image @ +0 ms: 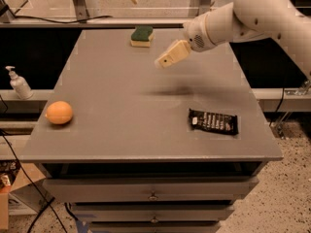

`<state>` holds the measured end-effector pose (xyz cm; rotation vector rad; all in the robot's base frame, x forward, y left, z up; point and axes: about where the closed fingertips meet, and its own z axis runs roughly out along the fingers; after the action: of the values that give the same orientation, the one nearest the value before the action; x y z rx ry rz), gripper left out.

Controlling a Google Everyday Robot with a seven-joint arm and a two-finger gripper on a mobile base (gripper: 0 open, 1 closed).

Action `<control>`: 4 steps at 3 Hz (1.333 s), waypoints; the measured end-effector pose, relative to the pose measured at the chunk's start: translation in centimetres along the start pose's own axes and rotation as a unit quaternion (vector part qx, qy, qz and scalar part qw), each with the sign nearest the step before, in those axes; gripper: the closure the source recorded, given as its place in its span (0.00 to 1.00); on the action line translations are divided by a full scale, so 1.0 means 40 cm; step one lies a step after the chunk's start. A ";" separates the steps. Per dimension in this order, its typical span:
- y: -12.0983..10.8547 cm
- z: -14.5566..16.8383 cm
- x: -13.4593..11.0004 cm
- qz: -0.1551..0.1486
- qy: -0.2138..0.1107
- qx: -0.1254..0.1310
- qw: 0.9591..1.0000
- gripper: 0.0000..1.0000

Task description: Pick sponge

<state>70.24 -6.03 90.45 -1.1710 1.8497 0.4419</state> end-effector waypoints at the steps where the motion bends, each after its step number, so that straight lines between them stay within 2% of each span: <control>1: -0.028 0.077 -0.033 0.033 -0.029 0.020 0.999 0.00; 3: -0.090 0.228 -0.058 0.088 -0.053 0.047 0.994 0.00; 4: -0.103 0.234 -0.122 0.069 -0.083 0.047 0.993 0.00</control>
Offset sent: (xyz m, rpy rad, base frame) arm 0.0853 0.0617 -0.0268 0.1865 0.0201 -0.2017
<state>79.15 0.96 89.88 -0.9191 1.7916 0.5079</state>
